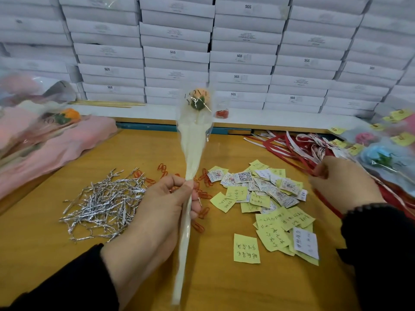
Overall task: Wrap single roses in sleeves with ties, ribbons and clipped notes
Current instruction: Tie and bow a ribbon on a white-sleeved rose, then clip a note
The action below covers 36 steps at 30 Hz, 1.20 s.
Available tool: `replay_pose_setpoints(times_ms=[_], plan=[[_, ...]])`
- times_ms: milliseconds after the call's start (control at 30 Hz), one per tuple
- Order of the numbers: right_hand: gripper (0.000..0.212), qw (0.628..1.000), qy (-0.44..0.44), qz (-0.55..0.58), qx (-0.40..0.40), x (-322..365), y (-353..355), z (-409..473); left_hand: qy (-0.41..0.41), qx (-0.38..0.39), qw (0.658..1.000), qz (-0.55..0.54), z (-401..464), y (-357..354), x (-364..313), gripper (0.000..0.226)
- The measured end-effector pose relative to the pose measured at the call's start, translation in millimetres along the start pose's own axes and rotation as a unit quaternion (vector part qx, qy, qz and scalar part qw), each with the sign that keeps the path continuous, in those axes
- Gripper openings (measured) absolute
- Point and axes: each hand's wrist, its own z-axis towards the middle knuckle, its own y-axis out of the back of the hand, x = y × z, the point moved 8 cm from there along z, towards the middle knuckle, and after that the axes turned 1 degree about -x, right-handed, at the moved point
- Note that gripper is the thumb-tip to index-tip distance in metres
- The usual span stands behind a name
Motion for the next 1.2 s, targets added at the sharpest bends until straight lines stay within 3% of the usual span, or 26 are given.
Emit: replay_pose_setpoints(times_ms=[167, 267, 367, 467, 533, 633, 867, 933, 1000, 1067, 1133, 1200], plan=[[0.021, 0.984, -0.088, -0.102, 0.116, -38.4, -25.5, 4.3, 0.015, -0.001, 1.000, -0.023, 1.7, 0.3, 1.8, 0.013], [0.011, 0.982, -0.095, -0.101, 0.124, -41.6, -29.2, 6.1, 0.013, 0.000, 1.000, -0.026, 2.3, 0.2, 1.9, 0.011], [0.013, 0.989, -0.091, -0.041, 0.106, -39.3, -28.5, 7.6, 0.015, -0.004, 1.000, -0.025, 2.8, 1.6, 2.8, 0.010], [0.013, 0.988, -0.090, 0.122, 0.021, -35.7, -15.9, 10.6, 0.019, -0.006, 1.000, -0.022, 3.6, 3.0, 4.3, 0.009], [0.010, 0.948, -0.114, 0.298, -0.014, -34.0, -9.1, 8.7, 0.020, -0.006, 1.000, -0.023, 3.2, 2.9, 4.5, 0.008], [0.016, 0.847, -0.143, 0.513, 0.003, -25.4, -8.9, 6.3, 0.020, -0.007, 0.999, -0.025, 2.5, 2.7, 4.1, 0.009], [0.018, 0.671, -0.089, 0.728, 0.108, 29.1, -2.8, -1.1, 0.024, -0.006, 1.000, -0.016, 1.2, 2.6, 4.4, 0.015], [0.022, 0.638, -0.073, 0.760, 0.106, 38.2, 3.7, -3.2, 0.023, -0.003, 1.000, -0.013, 1.2, 1.9, 4.6, 0.014], [0.019, 0.653, -0.041, 0.748, 0.111, 47.0, 11.5, -6.4, 0.025, 0.000, 1.000, -0.017, 0.6, 0.9, 4.8, 0.013], [0.011, 0.697, -0.006, 0.700, 0.153, 61.7, 10.0, -14.9, 0.025, 0.006, 0.999, -0.025, -0.4, -0.8, 4.3, 0.013], [0.012, 0.733, 0.007, 0.637, 0.239, 81.1, -5.2, -30.0, 0.025, 0.011, 0.999, -0.025, -1.2, -2.1, 3.6, 0.014], [0.017, 0.739, 0.018, 0.583, 0.337, 103.5, -23.3, -49.9, 0.031, 0.022, 0.999, -0.029, -1.9, -4.2, 3.5, 0.015]])
